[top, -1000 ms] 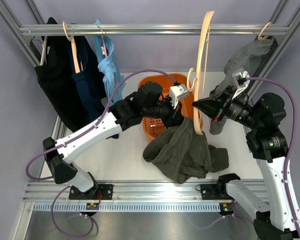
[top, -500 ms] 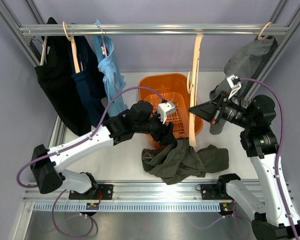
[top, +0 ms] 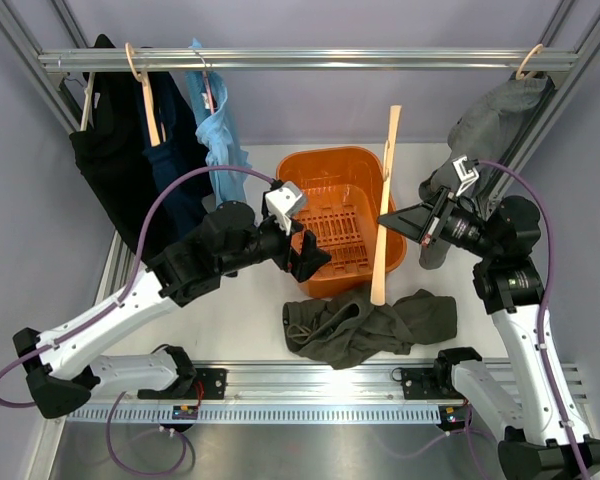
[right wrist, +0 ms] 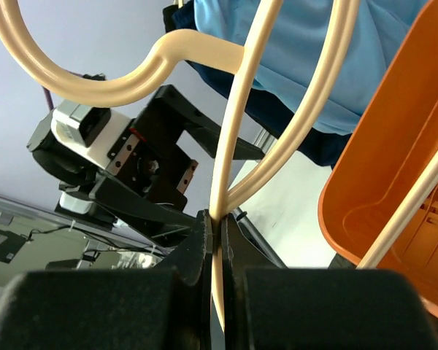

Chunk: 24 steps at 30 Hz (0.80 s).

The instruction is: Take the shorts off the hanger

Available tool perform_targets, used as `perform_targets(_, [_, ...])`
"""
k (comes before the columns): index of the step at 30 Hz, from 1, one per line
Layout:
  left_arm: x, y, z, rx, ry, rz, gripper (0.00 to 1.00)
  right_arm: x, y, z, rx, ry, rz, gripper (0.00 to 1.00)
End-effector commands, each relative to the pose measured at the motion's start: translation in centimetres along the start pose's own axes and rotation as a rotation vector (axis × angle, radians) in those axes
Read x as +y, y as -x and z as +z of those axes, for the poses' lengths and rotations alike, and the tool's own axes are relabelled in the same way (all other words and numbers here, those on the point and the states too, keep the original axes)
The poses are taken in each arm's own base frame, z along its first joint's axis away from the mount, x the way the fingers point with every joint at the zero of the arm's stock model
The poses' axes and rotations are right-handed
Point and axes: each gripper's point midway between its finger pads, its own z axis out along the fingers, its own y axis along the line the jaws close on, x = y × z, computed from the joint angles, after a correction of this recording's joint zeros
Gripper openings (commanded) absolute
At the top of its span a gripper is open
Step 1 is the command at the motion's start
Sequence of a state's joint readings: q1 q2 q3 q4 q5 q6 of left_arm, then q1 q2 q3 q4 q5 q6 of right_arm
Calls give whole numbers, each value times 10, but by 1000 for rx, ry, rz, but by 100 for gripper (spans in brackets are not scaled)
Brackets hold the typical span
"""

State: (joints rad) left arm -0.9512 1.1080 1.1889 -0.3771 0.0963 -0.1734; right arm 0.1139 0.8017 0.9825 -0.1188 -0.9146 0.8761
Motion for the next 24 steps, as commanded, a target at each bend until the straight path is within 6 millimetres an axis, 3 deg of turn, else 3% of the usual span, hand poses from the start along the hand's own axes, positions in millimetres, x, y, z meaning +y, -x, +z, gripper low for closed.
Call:
perform_targets(1, [16, 12, -15, -43, 91, 31, 99, 17, 14, -3, -53, 37, -41, 0])
perform_targets(5, [23, 21, -28, -91, 143, 11, 99, 9, 38, 0, -109, -1, -36, 0])
perform_targets(13, [22, 21, -43, -147, 147, -41, 99, -34, 129, 14, -299, -39, 58, 0])
perform_targets(14, [22, 21, -45, -152, 150, -47, 99, -28, 142, 14, -319, -27, 31, 0])
perform_targets(17, [24, 22, -50, -173, 160, -59, 99, -38, 169, 22, -357, -31, 21, 0])
perform_targets(20, [24, 21, -52, -179, 161, -73, 99, -36, 190, 24, -394, -7, 30, 0])
perform_targets(24, [24, 18, -53, -183, 165, -91, 99, -52, 216, 27, -438, -6, 87, 0])
